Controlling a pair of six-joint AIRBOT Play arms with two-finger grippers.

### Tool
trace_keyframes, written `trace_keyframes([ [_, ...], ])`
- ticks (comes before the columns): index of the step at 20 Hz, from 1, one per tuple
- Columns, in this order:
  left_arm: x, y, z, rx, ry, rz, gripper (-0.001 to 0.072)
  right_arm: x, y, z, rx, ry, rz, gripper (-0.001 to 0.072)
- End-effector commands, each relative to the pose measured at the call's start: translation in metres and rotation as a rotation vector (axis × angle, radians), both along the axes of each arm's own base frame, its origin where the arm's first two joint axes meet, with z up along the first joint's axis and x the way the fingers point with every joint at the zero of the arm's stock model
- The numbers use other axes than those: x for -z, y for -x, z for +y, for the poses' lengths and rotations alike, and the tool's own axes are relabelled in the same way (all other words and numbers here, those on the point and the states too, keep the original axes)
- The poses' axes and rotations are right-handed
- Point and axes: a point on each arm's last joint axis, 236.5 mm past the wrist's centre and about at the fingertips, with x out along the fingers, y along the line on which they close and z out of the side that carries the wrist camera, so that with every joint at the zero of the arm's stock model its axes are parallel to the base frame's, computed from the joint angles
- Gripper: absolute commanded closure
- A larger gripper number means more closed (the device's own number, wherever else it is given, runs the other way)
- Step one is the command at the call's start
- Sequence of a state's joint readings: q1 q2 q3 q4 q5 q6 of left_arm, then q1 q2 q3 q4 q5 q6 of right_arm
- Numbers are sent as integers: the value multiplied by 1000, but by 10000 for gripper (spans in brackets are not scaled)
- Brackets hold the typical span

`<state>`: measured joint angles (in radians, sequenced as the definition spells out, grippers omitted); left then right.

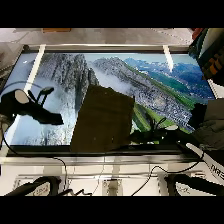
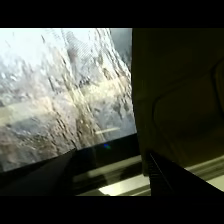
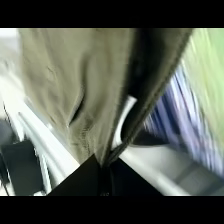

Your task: Fold the clothes and pants, and hang the long-sleeved shirts on hangers.

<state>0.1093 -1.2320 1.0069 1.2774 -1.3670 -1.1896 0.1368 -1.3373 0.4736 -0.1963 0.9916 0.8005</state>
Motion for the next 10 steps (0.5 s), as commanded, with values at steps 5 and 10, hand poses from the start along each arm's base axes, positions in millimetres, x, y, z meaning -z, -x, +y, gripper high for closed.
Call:
trace_keyframes([
  [5,48,75,-43,-95,244,248,239,-27,-79,-10,156,50,-155,681],
  [10,61,86,-92,-252,469,278,239,-21,-68,8,105,84,-173,681],
])
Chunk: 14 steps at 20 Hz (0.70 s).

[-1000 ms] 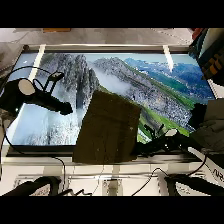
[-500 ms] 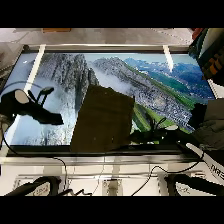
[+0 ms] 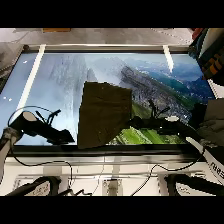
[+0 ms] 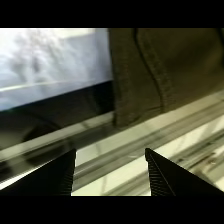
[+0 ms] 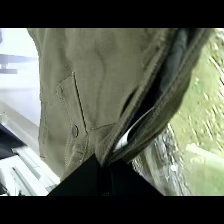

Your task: Fold the clothes and pants, and hang the long-sleeved shirts on hangers.

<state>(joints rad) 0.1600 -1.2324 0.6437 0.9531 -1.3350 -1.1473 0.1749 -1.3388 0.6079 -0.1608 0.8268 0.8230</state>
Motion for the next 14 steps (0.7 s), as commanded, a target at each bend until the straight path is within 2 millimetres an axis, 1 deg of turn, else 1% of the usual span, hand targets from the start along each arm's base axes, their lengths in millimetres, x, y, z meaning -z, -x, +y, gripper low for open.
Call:
trace_keyframes([
  [1,9,5,-30,-133,131,16,239,3,2,13,-18,33,-21,681],
  [4,25,11,-31,-181,121,21,240,6,6,22,-33,52,-32,681],
  [6,33,6,-27,-209,93,-1,243,5,8,22,-38,48,-29,681],
  [8,35,-2,-24,-193,85,-58,248,4,10,24,-48,39,-25,680],
  [9,36,-6,-23,-198,80,-77,330,2,13,26,-62,29,-20,681],
  [10,37,-10,-22,-209,74,-91,463,1,17,28,-75,18,-15,681],
  [11,39,-14,-19,-221,60,-106,535,0,19,30,-83,12,-12,681],
  [14,45,-28,-9,-258,16,-152,537,-1,19,30,-87,6,-9,681],
])
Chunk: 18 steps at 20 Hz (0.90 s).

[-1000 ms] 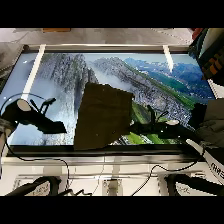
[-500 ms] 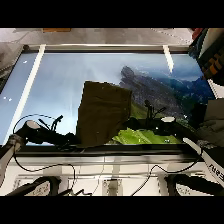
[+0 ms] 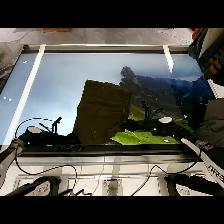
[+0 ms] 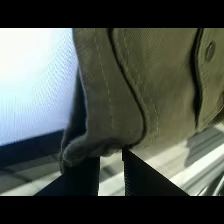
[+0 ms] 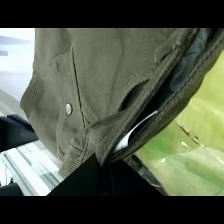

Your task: Fold the clothes and pants, and hang the long-sleeved shirts on hangers.

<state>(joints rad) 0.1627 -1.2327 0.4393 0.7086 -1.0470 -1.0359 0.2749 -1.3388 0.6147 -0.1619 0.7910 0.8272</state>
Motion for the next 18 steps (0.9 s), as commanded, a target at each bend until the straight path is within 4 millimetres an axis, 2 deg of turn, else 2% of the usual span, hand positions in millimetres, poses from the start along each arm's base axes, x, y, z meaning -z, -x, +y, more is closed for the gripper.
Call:
trace_keyframes([
  [1,8,-18,13,-47,-62,-61,475,-3,3,2,-14,-13,5,681],
  [3,8,-17,12,-44,-60,-58,12,-3,3,2,-15,-13,5,681],
  [4,8,-12,12,-25,-61,-50,35,-3,3,2,-15,-13,5,681],
  [9,16,21,27,115,-117,16,40,-3,3,2,-15,-13,5,681],
  [11,9,19,39,68,-105,16,42,-3,4,3,-16,-15,6,681],
  [15,-13,1,67,-41,-144,-84,42,-3,3,3,-16,-14,6,681],
  [18,-12,3,75,-28,-189,-99,42,-3,3,2,-14,-12,5,681],
])
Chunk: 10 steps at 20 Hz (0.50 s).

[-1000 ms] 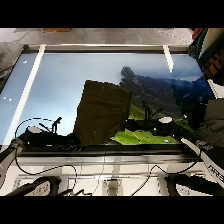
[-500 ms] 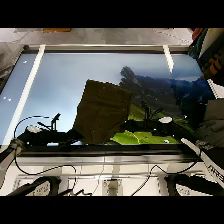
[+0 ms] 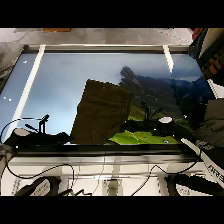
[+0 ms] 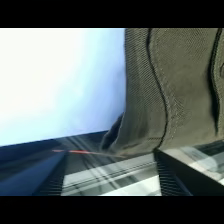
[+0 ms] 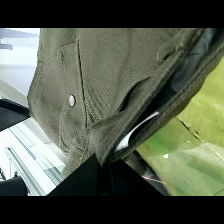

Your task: Fold the clothes and pants, and hang the long-sleeved shirts on hangers.

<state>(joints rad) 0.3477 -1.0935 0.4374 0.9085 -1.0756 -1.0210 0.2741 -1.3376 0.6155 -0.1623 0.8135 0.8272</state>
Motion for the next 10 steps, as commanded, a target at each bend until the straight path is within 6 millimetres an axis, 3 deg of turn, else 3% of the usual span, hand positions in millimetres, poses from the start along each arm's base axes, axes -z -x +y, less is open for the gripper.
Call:
trace_keyframes([
  [1,-4,1,7,-12,-14,-11,42,0,-1,0,2,1,-1,681],
  [4,1,2,-1,-19,29,20,49,0,-1,0,2,1,-1,681],
  [6,4,4,-19,22,88,36,99,0,-1,0,2,1,-1,681],
  [10,12,8,-49,118,161,45,101,0,-1,0,2,1,0,681],
])
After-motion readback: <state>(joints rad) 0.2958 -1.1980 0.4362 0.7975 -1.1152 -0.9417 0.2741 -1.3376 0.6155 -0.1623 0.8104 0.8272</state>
